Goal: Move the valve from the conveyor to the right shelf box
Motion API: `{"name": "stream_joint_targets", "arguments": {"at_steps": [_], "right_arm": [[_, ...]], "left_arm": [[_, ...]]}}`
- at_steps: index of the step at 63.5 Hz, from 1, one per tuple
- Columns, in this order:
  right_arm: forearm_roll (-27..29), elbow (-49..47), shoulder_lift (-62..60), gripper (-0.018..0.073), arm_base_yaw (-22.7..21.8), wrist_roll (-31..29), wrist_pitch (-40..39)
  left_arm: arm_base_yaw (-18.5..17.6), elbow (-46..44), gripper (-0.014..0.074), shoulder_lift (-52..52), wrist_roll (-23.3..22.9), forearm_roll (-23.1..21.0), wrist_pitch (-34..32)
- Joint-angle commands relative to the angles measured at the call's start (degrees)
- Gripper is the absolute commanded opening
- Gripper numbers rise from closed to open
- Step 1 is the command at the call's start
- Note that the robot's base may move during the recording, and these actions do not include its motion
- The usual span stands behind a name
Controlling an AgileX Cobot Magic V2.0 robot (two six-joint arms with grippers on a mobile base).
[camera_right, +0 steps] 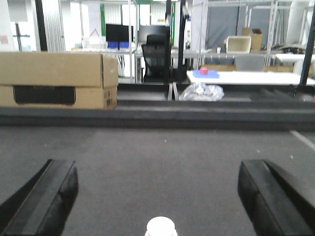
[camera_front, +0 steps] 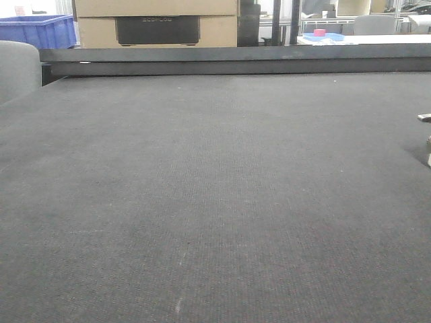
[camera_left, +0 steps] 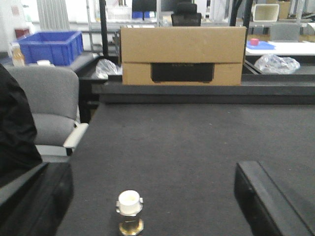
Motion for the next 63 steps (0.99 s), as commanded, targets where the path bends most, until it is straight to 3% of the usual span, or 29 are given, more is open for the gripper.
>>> {"name": "stream_joint_targets", "arguments": {"at_steps": [1, 11, 23, 37, 46, 63], "right_arm": [[-0.6, -0.9, 3.7, 0.0568, -0.2, 0.0, -3.4], [-0.8, -7.9, 13.2, 0.0568, -0.2, 0.0, 4.3], [-3.6, -25.1, 30.9, 0.0568, -0.2, 0.0, 25.2], [-3.9, -42.8, 50.9, 0.0568, -0.2, -2.6, 46.0], [-4.1, -47.9, 60.3, 0.0568, -0.2, -3.7, 49.0], [-4.2, -48.8, 74.4, 0.0568, -0.2, -4.0, 46.8]], "left_arm": [[0.4, -1.8, 0.0603, 3.2, 0.0, -2.6, 0.3], [-2.7, -2.4, 0.0601, 5.9, 0.0, -2.9, 0.8], [-5.4, -2.4, 0.0601, 7.8, 0.0, -2.9, 0.8], [-5.5, -2.4, 0.0601, 8.0, 0.0, -2.9, 0.6], [-5.5, -2.4, 0.0601, 8.0, 0.0, -2.9, 0.6], [-5.5, -2.4, 0.0601, 8.0, 0.0, -2.9, 0.6]]}}
